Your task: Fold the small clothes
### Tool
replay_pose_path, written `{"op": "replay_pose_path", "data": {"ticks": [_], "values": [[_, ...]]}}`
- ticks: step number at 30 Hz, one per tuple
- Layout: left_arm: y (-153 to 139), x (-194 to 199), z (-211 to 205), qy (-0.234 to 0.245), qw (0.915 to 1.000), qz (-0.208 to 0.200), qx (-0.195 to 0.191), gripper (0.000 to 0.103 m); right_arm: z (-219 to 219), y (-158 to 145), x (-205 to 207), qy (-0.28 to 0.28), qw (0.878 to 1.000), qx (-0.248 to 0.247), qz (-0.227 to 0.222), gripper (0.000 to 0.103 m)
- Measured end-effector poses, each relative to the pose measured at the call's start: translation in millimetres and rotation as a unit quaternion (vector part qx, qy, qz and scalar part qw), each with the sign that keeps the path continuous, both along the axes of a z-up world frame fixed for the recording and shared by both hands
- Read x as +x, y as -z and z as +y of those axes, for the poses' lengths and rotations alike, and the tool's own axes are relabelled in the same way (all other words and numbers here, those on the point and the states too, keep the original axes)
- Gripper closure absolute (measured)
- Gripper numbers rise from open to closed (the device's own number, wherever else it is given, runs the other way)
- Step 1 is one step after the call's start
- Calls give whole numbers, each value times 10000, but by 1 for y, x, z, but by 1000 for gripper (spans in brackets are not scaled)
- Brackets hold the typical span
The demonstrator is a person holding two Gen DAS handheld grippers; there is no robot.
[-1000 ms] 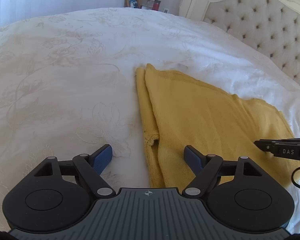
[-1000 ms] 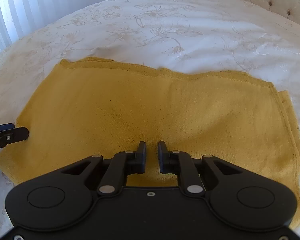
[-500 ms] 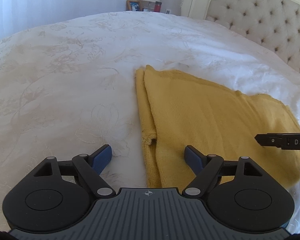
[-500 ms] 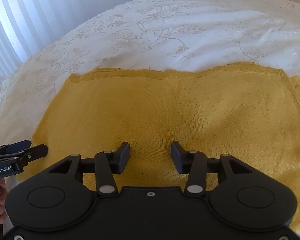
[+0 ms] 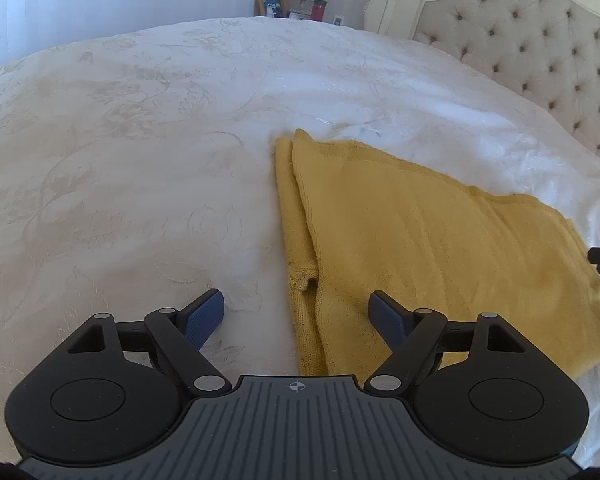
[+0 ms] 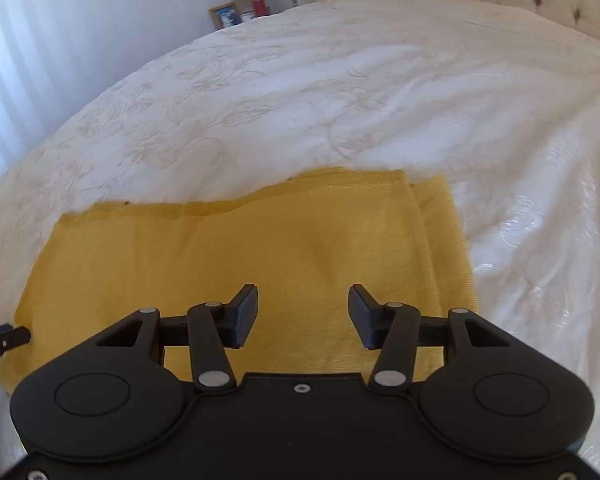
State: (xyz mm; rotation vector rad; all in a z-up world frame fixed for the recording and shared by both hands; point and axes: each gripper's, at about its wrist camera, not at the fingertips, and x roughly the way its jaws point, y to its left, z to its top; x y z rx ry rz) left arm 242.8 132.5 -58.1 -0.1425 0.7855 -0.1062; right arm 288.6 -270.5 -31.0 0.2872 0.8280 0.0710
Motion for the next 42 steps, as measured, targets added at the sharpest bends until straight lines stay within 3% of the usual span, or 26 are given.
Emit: {"op": "replay_pose_path", "data": {"ticks": [5,10,14,19,22,24,25,26,27,34,42], "values": [[3,0,-4,40,9999,-17,153,24,-44,9,0,415,9990,123,98,45],[3,0,-3,61,9999,-16,158,24,-59,32,5,359,9975,443,418,37],[2,1,-1,81,9999,11,105,24,-62,42,0,287,9971,578,403,37],[2,3,-1,83,9999,32,90,24,-70,53,4,102,9890,1443,300,34],[2,3,-1,85,9999,40,86,24,-62,58,17,-49,9859,1652,244,35],[2,3,-1,92,9999,46,81,24,-55,58,24,-106,9858,1660,215,39],[2,3,-1,96,9999,51,79,24,-52,58,26,-129,9851,1700,212,49],[2,3,-1,100,9999,57,75,24,-49,59,29,-161,9832,1802,264,72],[1,4,0,107,9999,64,63,24,-47,58,31,-133,9824,1837,299,73],[-11,0,11,53,9998,44,-179,24,-10,10,28,-21,9944,1051,88,75],[-28,-4,34,-227,9996,-42,-176,24,85,-57,34,-731,9941,786,-184,75]]}}
